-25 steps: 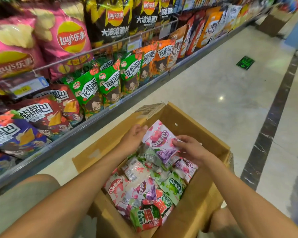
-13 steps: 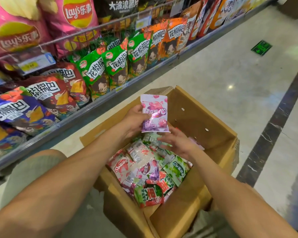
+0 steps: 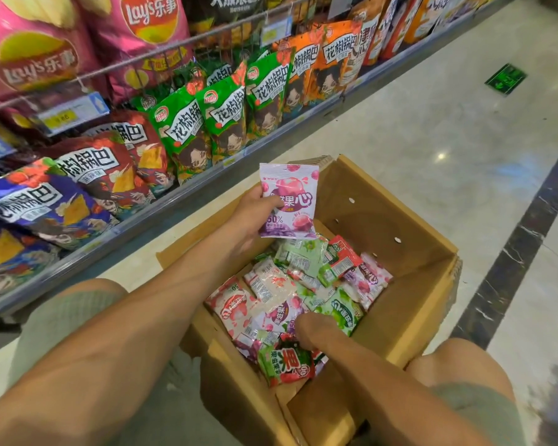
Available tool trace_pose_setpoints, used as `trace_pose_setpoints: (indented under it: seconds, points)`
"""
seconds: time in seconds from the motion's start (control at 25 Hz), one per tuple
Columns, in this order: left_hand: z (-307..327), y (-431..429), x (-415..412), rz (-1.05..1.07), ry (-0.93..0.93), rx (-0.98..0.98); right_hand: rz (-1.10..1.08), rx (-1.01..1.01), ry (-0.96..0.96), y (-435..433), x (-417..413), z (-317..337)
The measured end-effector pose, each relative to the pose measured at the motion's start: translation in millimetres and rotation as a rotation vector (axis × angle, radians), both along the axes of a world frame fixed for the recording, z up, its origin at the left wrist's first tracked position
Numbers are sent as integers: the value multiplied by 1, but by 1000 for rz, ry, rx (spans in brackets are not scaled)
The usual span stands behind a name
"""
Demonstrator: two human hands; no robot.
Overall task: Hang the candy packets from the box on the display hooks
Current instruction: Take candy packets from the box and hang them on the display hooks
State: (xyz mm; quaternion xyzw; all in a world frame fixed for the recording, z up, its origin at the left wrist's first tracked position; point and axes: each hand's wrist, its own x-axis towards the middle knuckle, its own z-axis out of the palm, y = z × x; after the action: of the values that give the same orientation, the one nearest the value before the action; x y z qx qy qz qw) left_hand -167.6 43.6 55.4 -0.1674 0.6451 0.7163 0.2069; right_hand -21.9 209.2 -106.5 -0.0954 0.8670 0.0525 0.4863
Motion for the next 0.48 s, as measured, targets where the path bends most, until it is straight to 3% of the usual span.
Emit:
trace_pose_setpoints:
  seconds: [0.2, 0.48]
  points:
    - [-2, -1, -3, -17, 52, 23, -312, -470, -62, 17, -20, 20]
    - [1, -5, -5, -38, 171, -92, -733, -936, 195, 48, -74, 105]
